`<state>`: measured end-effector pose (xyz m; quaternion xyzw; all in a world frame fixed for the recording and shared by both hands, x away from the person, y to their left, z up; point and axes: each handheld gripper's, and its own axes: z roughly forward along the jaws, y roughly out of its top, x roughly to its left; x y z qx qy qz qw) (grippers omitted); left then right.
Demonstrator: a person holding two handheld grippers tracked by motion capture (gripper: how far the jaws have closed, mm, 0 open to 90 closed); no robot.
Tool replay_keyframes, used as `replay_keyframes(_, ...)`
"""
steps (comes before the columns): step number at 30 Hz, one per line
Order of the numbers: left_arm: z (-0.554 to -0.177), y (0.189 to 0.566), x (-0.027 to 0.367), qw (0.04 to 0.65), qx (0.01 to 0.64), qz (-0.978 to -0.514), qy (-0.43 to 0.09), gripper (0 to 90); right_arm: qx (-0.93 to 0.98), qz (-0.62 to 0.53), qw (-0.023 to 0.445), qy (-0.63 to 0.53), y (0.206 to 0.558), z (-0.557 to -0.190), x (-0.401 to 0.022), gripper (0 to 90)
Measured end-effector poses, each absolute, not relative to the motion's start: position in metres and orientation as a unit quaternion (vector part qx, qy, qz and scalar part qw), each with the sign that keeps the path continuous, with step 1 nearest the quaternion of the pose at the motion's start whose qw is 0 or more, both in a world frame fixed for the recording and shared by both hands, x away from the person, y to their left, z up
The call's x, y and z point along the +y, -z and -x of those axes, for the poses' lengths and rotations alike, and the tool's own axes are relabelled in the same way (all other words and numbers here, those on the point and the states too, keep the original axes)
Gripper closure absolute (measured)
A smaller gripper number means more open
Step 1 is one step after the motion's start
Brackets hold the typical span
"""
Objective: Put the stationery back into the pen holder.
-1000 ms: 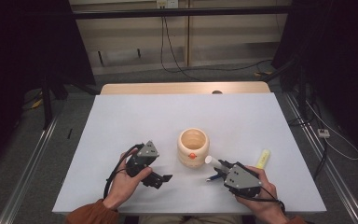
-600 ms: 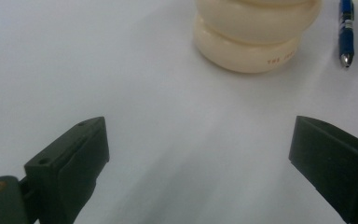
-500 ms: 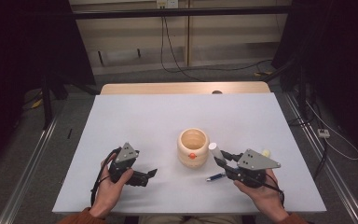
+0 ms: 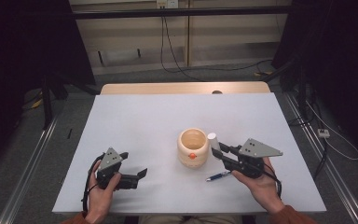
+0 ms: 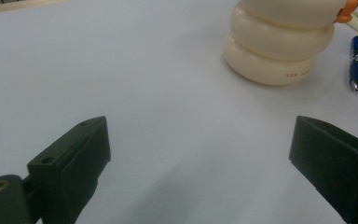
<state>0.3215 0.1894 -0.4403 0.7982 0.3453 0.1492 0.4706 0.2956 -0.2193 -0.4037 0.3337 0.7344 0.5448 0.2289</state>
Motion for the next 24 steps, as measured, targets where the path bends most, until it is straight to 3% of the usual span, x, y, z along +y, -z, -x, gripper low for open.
replay_keyframes(24,-0.318,0.442,0.195,0.476,0.349,-0.796,-0.137,4.4,0.698,-0.347,0.228,-0.584,0.383,-0.322,-0.217,71.0)
